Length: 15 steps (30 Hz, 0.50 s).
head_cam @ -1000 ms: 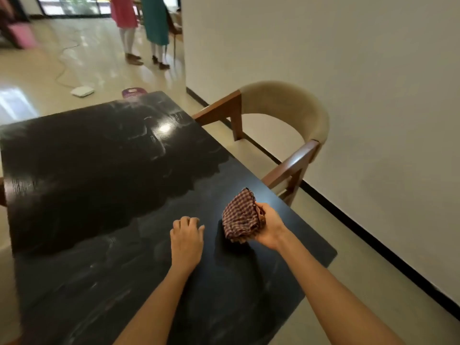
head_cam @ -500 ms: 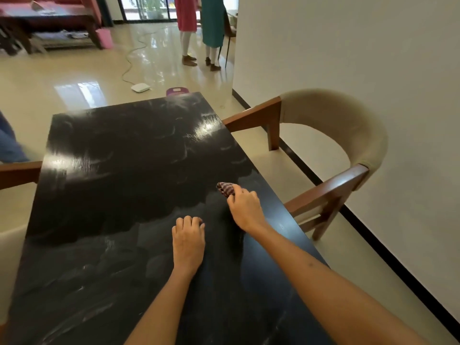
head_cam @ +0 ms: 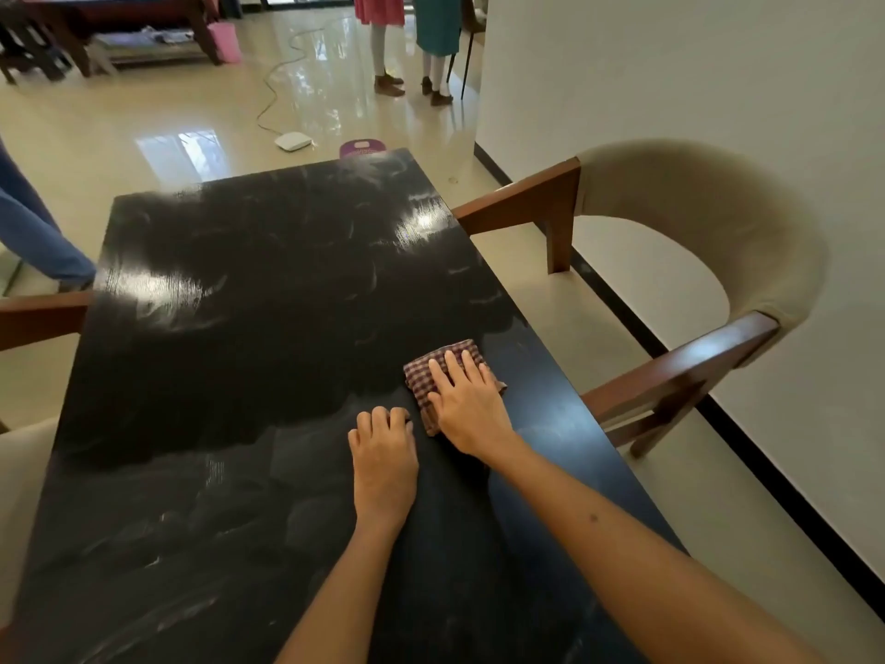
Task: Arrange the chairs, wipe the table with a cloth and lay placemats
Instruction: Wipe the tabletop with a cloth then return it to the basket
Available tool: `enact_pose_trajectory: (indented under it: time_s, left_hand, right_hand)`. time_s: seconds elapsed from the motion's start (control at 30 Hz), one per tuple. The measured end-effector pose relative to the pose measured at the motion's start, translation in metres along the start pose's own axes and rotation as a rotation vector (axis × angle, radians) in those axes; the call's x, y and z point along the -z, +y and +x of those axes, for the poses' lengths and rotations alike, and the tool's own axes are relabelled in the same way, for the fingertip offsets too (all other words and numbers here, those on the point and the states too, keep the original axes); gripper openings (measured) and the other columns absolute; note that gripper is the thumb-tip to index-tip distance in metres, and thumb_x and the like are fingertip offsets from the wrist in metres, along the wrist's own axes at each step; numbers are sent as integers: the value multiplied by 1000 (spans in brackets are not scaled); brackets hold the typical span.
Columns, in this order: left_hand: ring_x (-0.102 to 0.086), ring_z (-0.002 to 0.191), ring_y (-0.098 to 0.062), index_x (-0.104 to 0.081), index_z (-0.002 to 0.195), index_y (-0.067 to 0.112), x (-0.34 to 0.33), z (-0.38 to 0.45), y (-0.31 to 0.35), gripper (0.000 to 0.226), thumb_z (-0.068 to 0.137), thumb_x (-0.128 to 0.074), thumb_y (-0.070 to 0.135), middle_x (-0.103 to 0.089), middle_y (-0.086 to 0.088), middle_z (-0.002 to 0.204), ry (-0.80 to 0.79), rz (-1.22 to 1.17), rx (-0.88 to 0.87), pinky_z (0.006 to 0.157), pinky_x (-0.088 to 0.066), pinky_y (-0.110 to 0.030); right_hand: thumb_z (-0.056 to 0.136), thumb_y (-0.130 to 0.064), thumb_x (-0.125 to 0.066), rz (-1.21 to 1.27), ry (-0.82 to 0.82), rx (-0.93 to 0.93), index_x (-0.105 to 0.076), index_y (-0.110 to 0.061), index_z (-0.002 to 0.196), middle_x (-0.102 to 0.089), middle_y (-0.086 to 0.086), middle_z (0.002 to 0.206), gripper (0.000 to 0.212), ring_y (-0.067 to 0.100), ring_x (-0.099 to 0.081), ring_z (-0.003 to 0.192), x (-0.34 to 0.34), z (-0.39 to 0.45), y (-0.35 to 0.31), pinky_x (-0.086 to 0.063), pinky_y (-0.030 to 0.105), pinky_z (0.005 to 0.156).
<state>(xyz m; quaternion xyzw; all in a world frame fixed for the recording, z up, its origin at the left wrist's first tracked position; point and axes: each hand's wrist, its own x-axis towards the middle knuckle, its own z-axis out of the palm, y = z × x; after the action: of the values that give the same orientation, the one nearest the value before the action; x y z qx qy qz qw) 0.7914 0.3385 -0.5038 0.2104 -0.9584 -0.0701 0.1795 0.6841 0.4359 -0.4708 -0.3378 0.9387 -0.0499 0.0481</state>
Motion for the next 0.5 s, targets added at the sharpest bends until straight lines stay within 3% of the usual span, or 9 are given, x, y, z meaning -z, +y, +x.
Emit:
enact_pose_trajectory:
  time_s: [0.17, 0.33, 0.5]
  left_hand:
    - [-47, 81, -20, -59, 100, 13, -1, 0, -1, 13, 92, -52, 20, -53, -4, 89, 8, 1, -13, 69, -42, -34]
    - [-49, 78, -21, -60, 97, 10, -3, -2, -1, 16, 95, -45, 16, -56, -4, 84, 88, 13, -10, 68, -40, -36]
    - [-49, 64, -21, -63, 95, 6, -1, -3, 2, 12, 90, -53, 9, -57, -2, 69, 137, 39, 38, 61, -38, -37]
  right_hand:
    - [103, -43, -21, 1, -5, 6, -12, -23, 154, -9, 6, 162, 55, 35, 5, 147, -16, 8, 4, 0, 56, 117]
    - [101, -51, -22, -3, 27, 17, -19, -29, 153, -15, 2, 161, 56, 33, 0, 148, -22, 11, 14, -3, 55, 117]
    - [101, -48, -22, 62, 56, -208, -15, -28, 154, -10, 0, 162, 56, 33, 2, 148, -10, 31, 57, -2, 55, 117]
